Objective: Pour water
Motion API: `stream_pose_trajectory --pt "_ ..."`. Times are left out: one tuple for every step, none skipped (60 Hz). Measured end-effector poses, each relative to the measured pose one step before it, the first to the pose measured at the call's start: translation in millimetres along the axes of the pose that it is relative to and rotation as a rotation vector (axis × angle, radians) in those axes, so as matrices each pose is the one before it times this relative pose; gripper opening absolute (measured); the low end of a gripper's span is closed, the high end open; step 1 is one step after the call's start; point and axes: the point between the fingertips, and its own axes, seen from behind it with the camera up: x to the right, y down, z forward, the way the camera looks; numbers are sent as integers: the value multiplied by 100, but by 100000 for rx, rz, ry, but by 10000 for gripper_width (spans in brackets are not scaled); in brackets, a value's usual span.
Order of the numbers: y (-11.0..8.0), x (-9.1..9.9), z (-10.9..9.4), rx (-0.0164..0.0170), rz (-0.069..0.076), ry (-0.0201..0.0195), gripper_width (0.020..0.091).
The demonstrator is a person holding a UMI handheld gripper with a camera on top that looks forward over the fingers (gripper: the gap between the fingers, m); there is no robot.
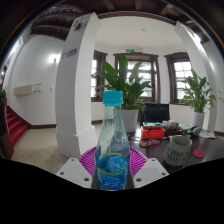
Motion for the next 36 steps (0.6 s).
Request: stream_pose_trajectory --pt "-12 107 23 236 815 30 407" --pt "-63 41 -18 236 1067 -36 409" --pt "-31 -71 47 402 960 -308 418" --pt "-70 57 20 238 518 59 379" --pt "-54 21 -15 311 113 -158 378" --pt "153 187 92 235 -51 -416 378" --pt "-39 -64 -21 236 -83 -418 378" --pt "-9 -33 -2 161 -39 -289 380" --pt "-43 10 -1 256 196 -13 379" --pt "-71 25 15 110 212 242 378" --pt "-17 17 2 -172 47 152 377" --pt "31 -31 4 -375 -135 -54 378" --pt "100 -19 -32 -268 -388 -170 377" --pt "78 -6 29 -357 -429 -180 377" --pt "29 23 18 -270 -157 67 376" --pt "15 57 50 -181 167 371 379" --pt "-11 95 69 -270 533 513 380" --pt "11 133 81 -457 872 511 379" --pt "-41 268 24 -571 1341 142 381" --pt "-78 99 81 -524 1825 246 380" --pt "-170 101 112 -163 2172 87 381" --pt "-324 101 142 185 2537 -36 380" --pt "-399 101 163 335 3135 -62 380" --pt "-391 71 156 173 3759 -17 380" --pt "-354 89 198 -38 4392 -181 380" --pt "-62 -163 255 47 4602 132 381" --pt "-648 369 183 1002 4726 -968 382" --pt "-601 -2 183 1050 4652 -530 381" --pt "-644 -8 160 981 4813 -571 380" --pt "-575 8 229 768 5153 -466 380" --pt "-555 0 232 699 5387 -432 380" --pt "-558 17 247 838 5352 -578 380" --pt "-551 -28 220 934 5191 -746 379" --pt "-395 -254 402 786 5217 -240 380" --pt "-250 269 290 926 5404 -748 380" --pt "-487 85 192 929 5498 -622 381"
